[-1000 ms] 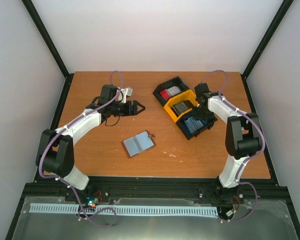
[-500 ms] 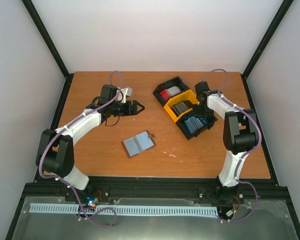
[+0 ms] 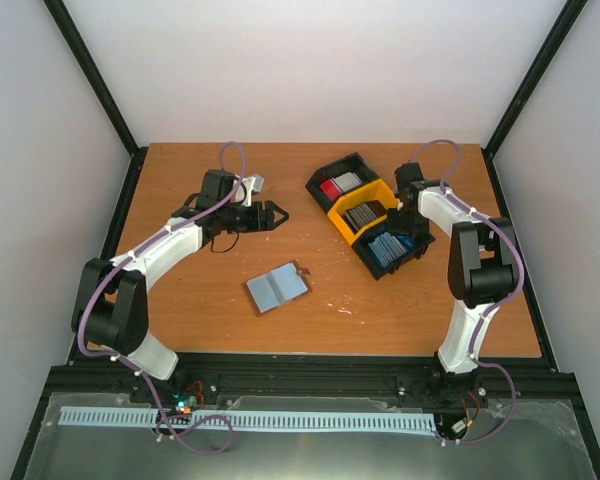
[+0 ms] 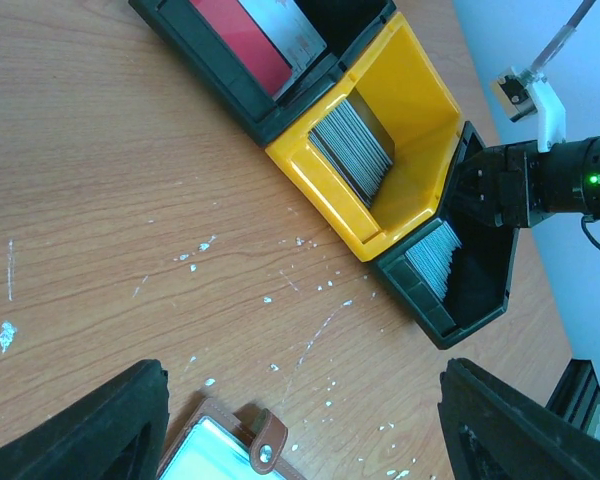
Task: Put the credit cards into the card holder
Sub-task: Pick up the credit card from the storage box.
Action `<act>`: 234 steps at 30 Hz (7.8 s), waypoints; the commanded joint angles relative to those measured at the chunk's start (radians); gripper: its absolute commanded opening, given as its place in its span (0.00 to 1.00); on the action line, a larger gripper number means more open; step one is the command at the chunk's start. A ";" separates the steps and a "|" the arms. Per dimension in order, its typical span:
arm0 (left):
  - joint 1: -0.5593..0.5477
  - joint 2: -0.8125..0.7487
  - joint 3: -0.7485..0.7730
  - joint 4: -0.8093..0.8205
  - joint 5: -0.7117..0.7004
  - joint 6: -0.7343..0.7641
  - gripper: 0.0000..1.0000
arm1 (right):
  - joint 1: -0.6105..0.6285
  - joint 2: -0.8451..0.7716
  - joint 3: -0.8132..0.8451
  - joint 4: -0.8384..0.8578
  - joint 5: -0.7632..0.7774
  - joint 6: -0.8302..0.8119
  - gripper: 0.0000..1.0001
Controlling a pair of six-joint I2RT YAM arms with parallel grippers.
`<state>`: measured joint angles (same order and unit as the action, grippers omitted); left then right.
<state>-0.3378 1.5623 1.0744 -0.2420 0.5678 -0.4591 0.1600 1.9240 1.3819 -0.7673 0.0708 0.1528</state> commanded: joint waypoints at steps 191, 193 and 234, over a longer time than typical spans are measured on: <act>0.000 -0.145 -0.049 0.061 -0.051 0.026 1.00 | 0.108 -0.391 0.124 -0.119 -0.322 -0.072 0.03; 0.003 -0.177 -0.069 0.073 -0.047 0.011 1.00 | 0.107 -0.408 0.100 -0.059 -0.460 -0.018 0.03; 0.113 -0.358 -0.218 0.586 0.577 -0.392 0.01 | 0.414 -0.340 -0.189 1.034 -1.082 0.712 0.22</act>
<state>-0.2272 1.2083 0.8513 0.2665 1.1473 -0.8211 0.5381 1.5978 1.2396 0.1097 -1.0859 0.7582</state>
